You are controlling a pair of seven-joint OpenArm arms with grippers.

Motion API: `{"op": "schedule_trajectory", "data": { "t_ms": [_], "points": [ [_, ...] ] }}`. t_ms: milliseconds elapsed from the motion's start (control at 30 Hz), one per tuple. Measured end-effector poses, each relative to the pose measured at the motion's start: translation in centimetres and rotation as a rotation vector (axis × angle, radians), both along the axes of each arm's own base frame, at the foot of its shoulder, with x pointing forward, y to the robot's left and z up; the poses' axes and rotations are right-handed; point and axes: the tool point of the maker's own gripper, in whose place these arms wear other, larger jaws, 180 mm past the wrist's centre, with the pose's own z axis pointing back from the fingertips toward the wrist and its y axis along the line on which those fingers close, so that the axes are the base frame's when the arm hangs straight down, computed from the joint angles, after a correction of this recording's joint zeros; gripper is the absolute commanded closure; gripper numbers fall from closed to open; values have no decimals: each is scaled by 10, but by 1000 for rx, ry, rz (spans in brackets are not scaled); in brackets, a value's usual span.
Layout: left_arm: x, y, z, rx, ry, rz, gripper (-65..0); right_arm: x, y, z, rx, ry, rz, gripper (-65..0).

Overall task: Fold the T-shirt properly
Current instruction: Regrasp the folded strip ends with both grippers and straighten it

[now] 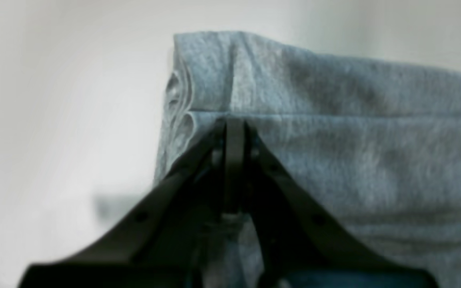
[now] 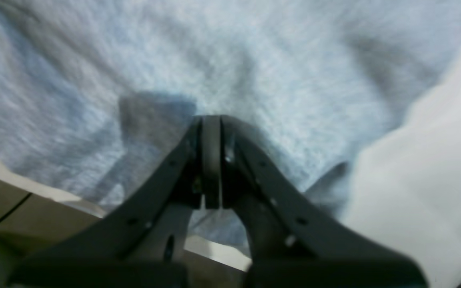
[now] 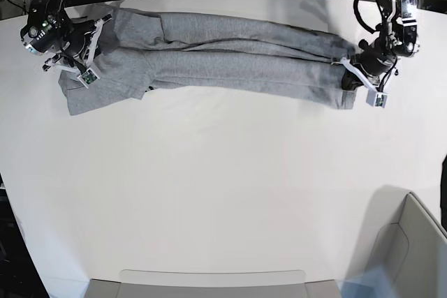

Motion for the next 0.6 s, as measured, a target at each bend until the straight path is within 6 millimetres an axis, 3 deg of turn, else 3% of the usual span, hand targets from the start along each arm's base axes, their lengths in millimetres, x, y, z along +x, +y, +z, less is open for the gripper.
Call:
{"op": "schedule_trajectory", "data": {
  "t_ms": [100,267,433,600],
  "points": [
    [-5,5,-9,-28,15,25,0,7,4,-5,-9,7,23,0],
    [-6,42,-5,-51,-7,159,0,28,6,-8,-119,-22,53,0],
    [-20,84,-1,50,7,235,0,59,10,-12,-125,-65,19,0],
    [-21,94,2,108,9,241,0,83,7,-7,-143,-79,-1,0]
  ]
}}
